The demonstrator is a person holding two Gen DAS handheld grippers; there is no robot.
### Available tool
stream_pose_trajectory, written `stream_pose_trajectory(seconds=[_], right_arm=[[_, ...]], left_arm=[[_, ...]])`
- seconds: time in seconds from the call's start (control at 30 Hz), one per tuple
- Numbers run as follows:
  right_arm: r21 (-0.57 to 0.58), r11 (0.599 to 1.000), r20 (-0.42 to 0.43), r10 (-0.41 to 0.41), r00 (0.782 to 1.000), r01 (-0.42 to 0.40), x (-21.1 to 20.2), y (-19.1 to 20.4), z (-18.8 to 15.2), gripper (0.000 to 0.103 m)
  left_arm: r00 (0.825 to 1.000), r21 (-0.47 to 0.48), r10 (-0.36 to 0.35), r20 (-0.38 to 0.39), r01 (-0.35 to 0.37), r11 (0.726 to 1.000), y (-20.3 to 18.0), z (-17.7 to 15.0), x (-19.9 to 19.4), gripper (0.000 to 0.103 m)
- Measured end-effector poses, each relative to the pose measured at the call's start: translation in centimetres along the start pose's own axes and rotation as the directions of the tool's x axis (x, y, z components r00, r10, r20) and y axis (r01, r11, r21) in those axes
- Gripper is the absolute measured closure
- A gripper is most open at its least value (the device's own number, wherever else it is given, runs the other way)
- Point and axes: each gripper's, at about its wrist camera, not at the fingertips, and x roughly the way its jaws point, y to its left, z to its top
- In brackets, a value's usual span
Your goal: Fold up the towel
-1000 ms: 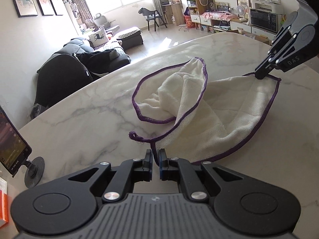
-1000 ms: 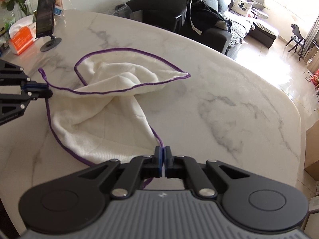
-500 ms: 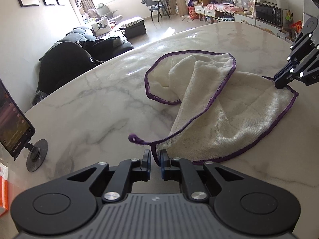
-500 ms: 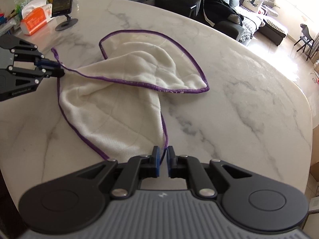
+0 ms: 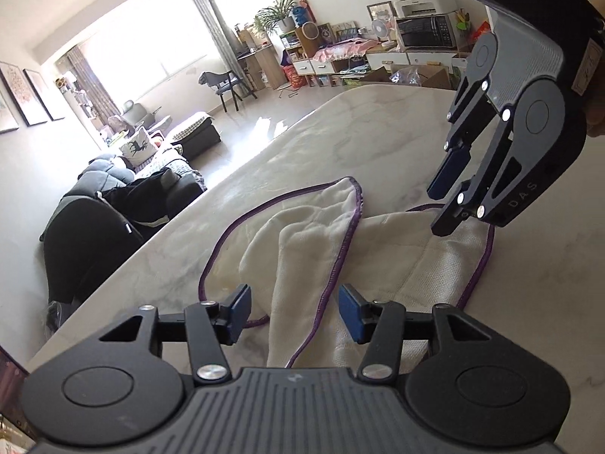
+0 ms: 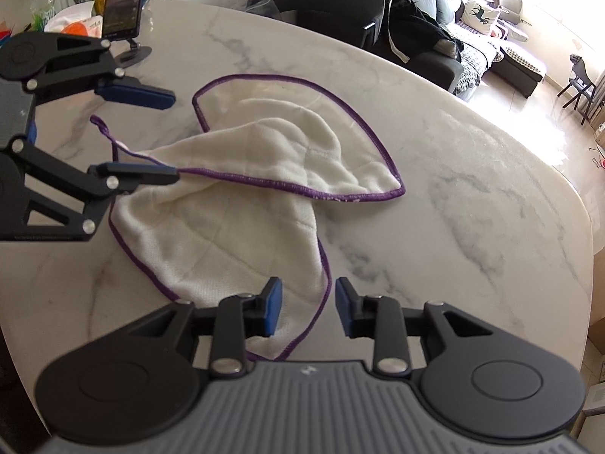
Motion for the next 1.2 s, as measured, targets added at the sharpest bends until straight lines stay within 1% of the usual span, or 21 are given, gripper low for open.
stream_pose_trajectory(seconds=[0.07,0.2,0.23,0.37,0.47,0.5,0.53,0.6,0.7,0.77,0.9,1.07,1.2], right_arm=[[0.003,1.0,0.003,0.003,1.0,-0.003,0.0,-0.1,0.0,0.069],[0.008,1.0,0.009,0.008,1.0,-0.008,0.1,-0.3,-0.1,0.069],[0.009,1.0,0.01,0.01,1.0,-0.01,0.1,-0.4,-0.1,0.069],[0.014,1.0,0.016,0.015,1.0,-0.015,0.1,-0.6,-0.1,0.069],[0.018,1.0,0.021,0.019,1.0,-0.02,0.1,-0.8,-0.2,0.069],[0.02,1.0,0.022,0.021,1.0,-0.021,0.2,-0.9,-0.2,0.069],[0.021,1.0,0.024,0.022,0.999,-0.023,0.2,-0.9,-0.2,0.069],[0.024,0.999,0.027,0.025,0.999,-0.025,0.2,-1.1,-0.2,0.069],[0.027,0.999,0.034,0.026,0.999,-0.027,0.6,-1.0,0.6,0.069],[0.029,0.999,0.039,0.027,0.999,-0.028,0.9,-0.9,1.2,0.069],[0.034,0.999,0.049,0.029,0.998,-0.03,1.6,-0.7,2.3,0.07],[0.039,0.999,0.062,0.03,0.998,-0.033,2.3,-0.5,3.7,0.071],[0.044,0.998,0.072,0.032,0.997,-0.035,3.0,-0.4,4.8,0.072]], left_arm=[[1.0,0.046,-0.011,0.001,0.011,0.999,-1.1,0.4,1.2,0.051],[1.0,0.081,-0.006,-0.001,0.006,0.997,-2.0,0.4,3.3,0.052],[1.0,0.082,-0.008,-0.004,0.008,0.997,-2.0,0.4,3.8,0.055],[1.0,0.08,-0.012,-0.015,0.013,0.997,-1.9,0.1,5.2,0.058],[1.0,0.074,-0.012,-0.02,0.014,0.997,-1.8,-0.2,6.1,0.063],[1.0,0.07,-0.012,-0.02,0.014,0.997,-1.8,-0.2,6.3,0.069],[0.999,0.05,-0.019,-0.026,0.02,0.999,-1.6,-0.3,6.5,0.079],[0.999,0.007,-0.032,-0.038,0.033,0.999,-1.2,-0.3,6.8,0.092],[0.998,-0.062,-0.047,-0.037,0.044,0.997,-0.3,-0.3,6.9,0.096],[0.999,-0.076,-0.041,-0.025,0.039,0.996,0.0,-0.1,6.5,0.096],[1.0,-0.137,-0.031,-0.004,0.031,0.99,1.1,0.3,5.5,0.096],[1.0,-0.188,0.001,-0.001,-0.001,0.982,1.9,0.6,4.8,0.096],[1.0,-0.207,0.012,0.004,-0.011,0.978,2.2,1.0,4.3,0.096]])
